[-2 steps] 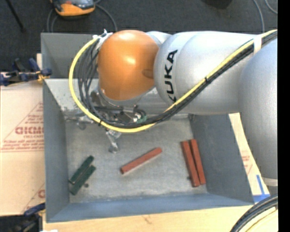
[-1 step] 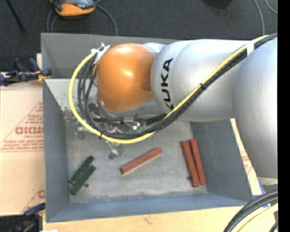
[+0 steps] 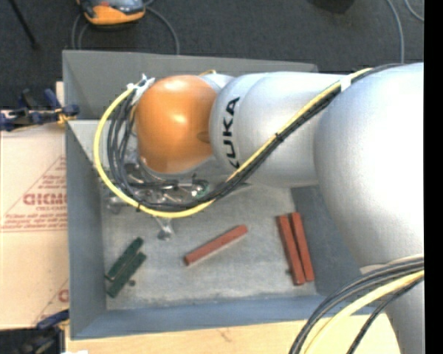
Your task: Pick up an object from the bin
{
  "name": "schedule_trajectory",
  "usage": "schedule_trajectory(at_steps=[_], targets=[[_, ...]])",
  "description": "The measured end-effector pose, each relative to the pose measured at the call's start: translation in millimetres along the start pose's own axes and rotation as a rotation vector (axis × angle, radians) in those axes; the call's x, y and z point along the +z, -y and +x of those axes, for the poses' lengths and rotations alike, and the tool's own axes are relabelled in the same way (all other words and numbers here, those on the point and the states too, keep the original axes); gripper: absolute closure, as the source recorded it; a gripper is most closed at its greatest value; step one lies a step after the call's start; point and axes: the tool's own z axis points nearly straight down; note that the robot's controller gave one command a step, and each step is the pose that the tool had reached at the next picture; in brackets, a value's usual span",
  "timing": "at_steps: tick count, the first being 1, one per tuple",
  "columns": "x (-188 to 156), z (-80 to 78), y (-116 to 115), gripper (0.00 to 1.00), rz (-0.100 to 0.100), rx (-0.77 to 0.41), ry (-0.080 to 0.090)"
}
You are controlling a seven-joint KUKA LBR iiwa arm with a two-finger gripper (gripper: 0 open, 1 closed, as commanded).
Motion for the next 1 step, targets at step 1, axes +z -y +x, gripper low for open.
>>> schedule_trajectory(at_steps=[1], targets=[[29.9,8.2,-9.4,0.0,-0.008,-0.188,-0.009]])
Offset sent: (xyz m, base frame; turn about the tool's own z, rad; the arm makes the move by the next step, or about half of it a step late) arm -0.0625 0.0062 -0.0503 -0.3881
